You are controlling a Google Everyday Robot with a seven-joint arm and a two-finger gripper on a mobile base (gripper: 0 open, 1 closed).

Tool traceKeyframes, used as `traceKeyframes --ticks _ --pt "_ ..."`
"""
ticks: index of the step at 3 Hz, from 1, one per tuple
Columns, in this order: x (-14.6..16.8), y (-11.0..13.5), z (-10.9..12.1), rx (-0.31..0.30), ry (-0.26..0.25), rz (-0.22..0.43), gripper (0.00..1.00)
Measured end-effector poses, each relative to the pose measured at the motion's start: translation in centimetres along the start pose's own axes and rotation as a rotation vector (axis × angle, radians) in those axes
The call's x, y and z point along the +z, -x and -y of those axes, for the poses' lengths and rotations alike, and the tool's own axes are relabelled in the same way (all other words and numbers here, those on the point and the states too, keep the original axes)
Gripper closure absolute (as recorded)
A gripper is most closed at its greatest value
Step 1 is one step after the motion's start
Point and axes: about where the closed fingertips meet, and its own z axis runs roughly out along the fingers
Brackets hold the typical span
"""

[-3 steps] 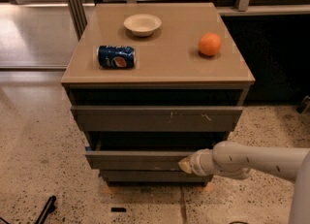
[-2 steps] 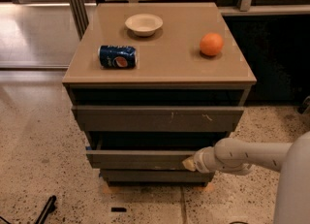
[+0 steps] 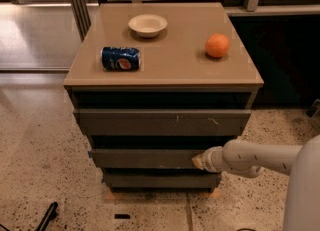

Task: Close middle drawer

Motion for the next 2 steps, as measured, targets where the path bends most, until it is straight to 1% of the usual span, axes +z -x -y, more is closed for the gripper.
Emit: traceKeyframes --ticks 1,2 --pt "0.0 0.0 0.0 0.0 0.0 0.0 1.0" --pt "-0.3 1.3 1.3 -0.002 -0.054 0.038 1.0"
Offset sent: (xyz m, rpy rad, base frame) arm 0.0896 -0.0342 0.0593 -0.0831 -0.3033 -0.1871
